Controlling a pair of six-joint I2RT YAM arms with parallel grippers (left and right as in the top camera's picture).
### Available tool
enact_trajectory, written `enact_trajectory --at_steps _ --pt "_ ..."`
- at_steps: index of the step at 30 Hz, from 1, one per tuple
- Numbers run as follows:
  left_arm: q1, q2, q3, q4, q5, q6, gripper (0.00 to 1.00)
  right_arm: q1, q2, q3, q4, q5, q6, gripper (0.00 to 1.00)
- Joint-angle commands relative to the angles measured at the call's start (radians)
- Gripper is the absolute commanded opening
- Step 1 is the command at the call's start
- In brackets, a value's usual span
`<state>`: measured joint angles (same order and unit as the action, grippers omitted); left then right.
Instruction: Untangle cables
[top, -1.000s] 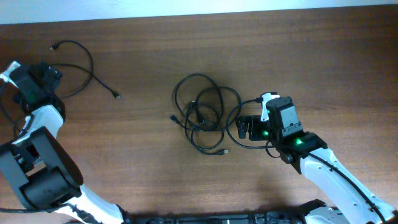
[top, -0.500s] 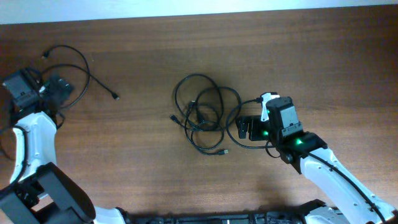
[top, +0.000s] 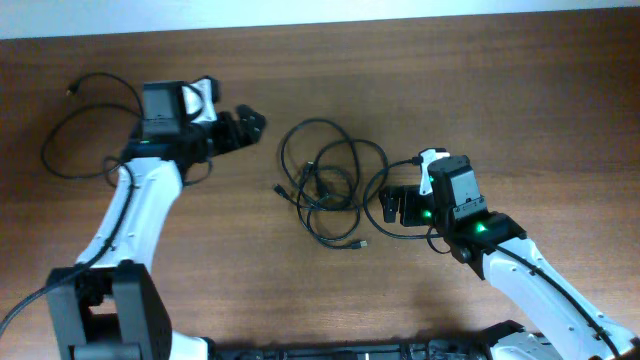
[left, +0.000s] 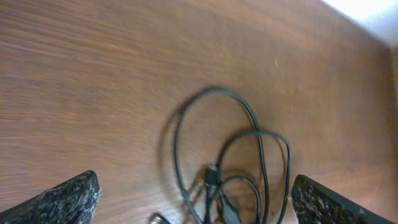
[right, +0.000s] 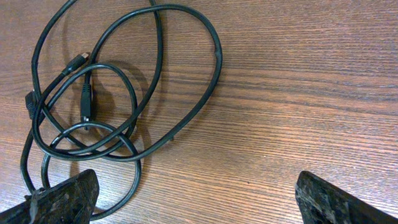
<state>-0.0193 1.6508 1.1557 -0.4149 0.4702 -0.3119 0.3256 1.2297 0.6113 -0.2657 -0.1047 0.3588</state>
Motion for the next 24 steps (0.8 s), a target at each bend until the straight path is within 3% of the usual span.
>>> enact_trajectory --at_steps 1,16,24 --pt "-0.075 -0.032 0.001 -0.021 -0.079 0.026 0.99 -0.005 0.004 0.002 -0.001 0.012 -0.003 0.99" --pt "-0.099 -0.158 0.001 -0.061 -0.095 0.030 0.99 -0.005 0.004 0.002 -0.001 0.012 -0.003 0.99" --pt "-0.099 -0.335 0.001 -0.194 -0.301 0.030 0.99 -0.005 0.004 0.002 -0.001 0.012 -0.003 0.99"
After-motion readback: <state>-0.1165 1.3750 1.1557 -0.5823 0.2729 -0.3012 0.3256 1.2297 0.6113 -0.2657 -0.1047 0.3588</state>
